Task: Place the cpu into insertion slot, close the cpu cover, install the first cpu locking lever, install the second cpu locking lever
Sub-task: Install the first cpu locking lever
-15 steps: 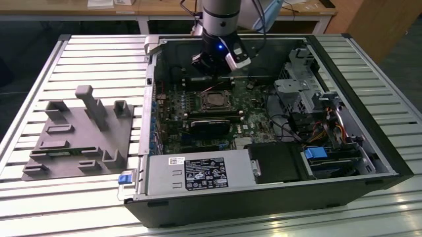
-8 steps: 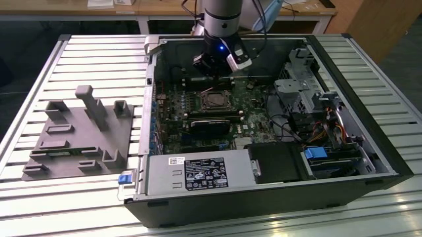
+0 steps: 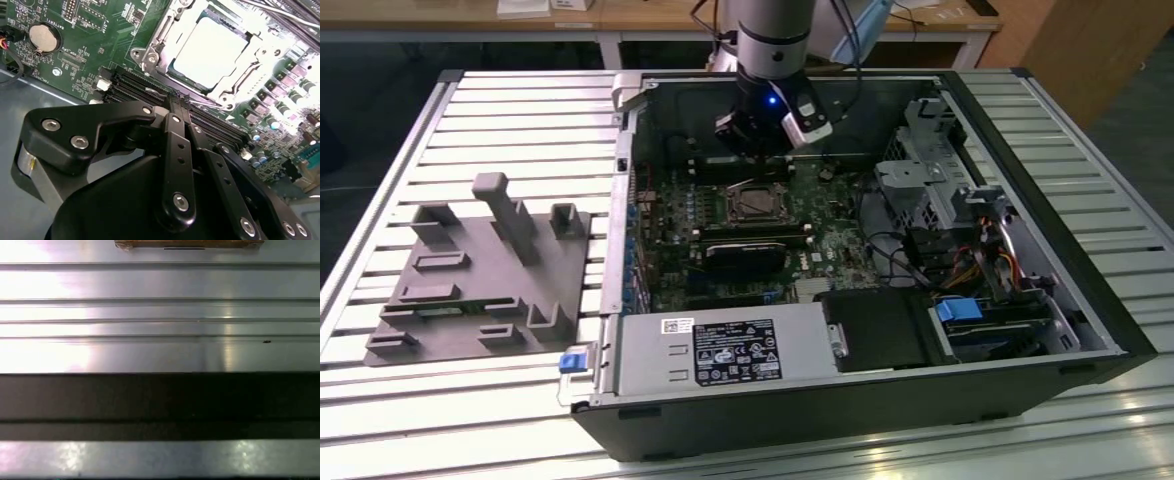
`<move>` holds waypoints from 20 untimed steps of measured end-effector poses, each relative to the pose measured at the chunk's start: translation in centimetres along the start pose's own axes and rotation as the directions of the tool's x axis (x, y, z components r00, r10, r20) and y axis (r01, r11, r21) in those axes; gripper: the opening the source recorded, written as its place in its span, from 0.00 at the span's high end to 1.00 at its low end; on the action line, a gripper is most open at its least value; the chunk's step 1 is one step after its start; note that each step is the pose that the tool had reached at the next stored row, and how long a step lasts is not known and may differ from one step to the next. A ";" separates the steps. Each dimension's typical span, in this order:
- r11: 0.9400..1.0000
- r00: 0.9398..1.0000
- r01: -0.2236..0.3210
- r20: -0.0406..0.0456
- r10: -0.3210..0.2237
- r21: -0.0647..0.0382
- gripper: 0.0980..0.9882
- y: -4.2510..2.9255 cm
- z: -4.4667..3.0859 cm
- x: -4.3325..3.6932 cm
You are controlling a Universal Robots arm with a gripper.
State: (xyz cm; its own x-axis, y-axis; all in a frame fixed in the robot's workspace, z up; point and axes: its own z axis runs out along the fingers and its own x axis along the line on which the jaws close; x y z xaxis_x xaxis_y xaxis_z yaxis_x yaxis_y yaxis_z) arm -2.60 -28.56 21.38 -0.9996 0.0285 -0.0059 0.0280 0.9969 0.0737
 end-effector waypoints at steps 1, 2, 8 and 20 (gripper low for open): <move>1.000 1.000 0.000 0.000 0.000 0.000 0.99 0.00 0.08 -0.06; 1.000 1.000 0.000 0.000 0.000 0.000 0.99 0.00 0.15 -0.12; 1.000 1.000 0.000 0.000 0.000 0.000 0.99 -0.02 0.55 -0.48; 1.000 1.000 0.000 0.000 0.000 0.000 0.99 -0.06 1.36 -0.91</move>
State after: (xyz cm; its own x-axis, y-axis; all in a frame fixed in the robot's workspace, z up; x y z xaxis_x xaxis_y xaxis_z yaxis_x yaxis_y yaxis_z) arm -1.68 -28.54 20.02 -0.9996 0.0285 -0.0057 0.0280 0.9969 0.0737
